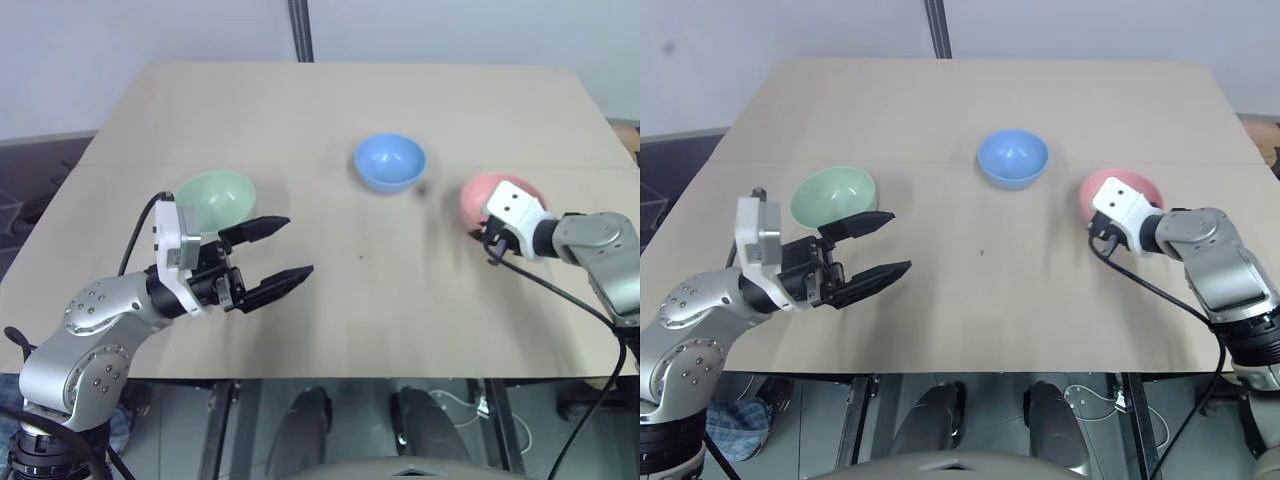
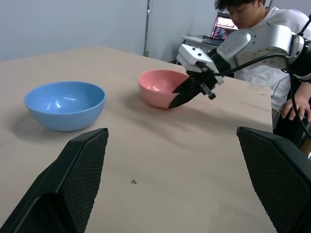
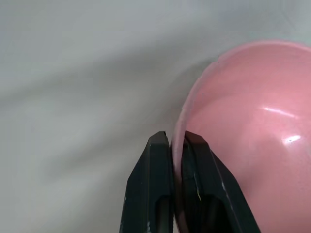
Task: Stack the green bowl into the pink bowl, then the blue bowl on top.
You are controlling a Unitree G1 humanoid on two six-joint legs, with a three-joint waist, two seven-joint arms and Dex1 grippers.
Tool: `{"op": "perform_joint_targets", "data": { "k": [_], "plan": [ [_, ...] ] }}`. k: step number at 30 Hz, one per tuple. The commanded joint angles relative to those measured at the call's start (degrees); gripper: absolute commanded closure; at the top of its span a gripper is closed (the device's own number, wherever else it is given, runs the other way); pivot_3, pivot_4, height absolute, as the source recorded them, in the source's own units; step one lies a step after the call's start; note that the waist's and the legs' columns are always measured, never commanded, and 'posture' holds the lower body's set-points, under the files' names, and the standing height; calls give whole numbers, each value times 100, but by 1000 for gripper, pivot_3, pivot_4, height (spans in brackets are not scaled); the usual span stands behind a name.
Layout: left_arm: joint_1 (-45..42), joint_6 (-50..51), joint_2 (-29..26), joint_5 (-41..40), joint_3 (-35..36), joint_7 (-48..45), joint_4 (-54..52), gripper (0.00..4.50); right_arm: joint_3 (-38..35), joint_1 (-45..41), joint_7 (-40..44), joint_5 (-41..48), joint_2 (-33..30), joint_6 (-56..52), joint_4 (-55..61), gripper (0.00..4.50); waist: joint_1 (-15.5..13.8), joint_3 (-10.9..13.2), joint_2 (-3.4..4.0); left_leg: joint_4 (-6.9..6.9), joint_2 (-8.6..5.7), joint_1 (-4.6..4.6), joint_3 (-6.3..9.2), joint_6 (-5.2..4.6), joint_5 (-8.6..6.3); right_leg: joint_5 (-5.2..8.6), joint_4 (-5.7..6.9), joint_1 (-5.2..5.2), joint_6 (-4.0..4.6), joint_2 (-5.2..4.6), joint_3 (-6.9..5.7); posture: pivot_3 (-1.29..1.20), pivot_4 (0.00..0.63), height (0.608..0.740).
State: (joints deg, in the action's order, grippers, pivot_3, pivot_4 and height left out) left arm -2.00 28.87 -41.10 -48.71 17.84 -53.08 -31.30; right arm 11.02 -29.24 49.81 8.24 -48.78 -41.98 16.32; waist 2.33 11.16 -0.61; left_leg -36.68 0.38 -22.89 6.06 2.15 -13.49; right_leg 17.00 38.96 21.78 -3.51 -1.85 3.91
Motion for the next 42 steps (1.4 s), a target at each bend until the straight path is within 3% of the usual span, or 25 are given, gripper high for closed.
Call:
{"op": "perform_joint_targets", "data": {
  "k": [1, 12, 18, 19, 27, 32, 42],
  "plan": [
    [-1, -99, -85, -95, 130, -56, -195, 0, 110, -156, 260, 333, 59, -322, 904, 4458, -4, 0, 0, 0, 0, 0, 1, 0, 0, 0, -1, 0, 0, -1, -1, 0, 150, 740],
    [84, -3, -126, -99, 53, -94, -183, 0, 1515, -931, -478, 369, 1544, -1772, 1529, 4458, 3, 0, 0, 1, -1, 0, 14, 1, 0, 0, 0, 0, 1, 2, -11, 0, 150, 740],
    [199, 74, -176, -171, 97, -21, -278, 0, 1841, -1015, -571, 414, 1752, -1943, 1626, 4458, -8, 0, 0, 3, -5, -3, 19, 1, 0, 0, -2, 1, 1, -6, -16, 0, 150, 740],
    [216, 72, -188, -175, 103, -25, -285, 0, 1852, -1009, -557, 442, 1749, -1947, 1658, 3734, -5, 0, 0, 3, -5, -3, 18, 1, 0, 0, -2, 1, 1, -6, -16, 0, 150, 740],
    [285, 22, -216, -160, 80, -90, -272, 0, 1626, -1024, -540, 584, 1663, -2108, 1725, 258, 3, 0, 0, 6, -3, 1, 18, 1, 0, 0, 1, 1, 1, -2, -17, 0, 150, 740],
    [282, 15, -235, -142, 117, -88, -243, 0, 605, -895, -390, 1222, 1545, -2518, 1975, 116, -3, 0, 0, 8, -4, 0, 18, 0, 0, 0, 0, 1, 1, -3, -17, 0, 150, 740],
    [96, 40, -316, 563, -4, 520, 58, 0, -2983, 166, 296, 3275, 895, -2464, 2012, 116, -22, 0, -1, 13, -5, 1, 17, -1, 0, 0, -3, -2, 1, -3, -18, 0, 150, 740]
  ]
}}
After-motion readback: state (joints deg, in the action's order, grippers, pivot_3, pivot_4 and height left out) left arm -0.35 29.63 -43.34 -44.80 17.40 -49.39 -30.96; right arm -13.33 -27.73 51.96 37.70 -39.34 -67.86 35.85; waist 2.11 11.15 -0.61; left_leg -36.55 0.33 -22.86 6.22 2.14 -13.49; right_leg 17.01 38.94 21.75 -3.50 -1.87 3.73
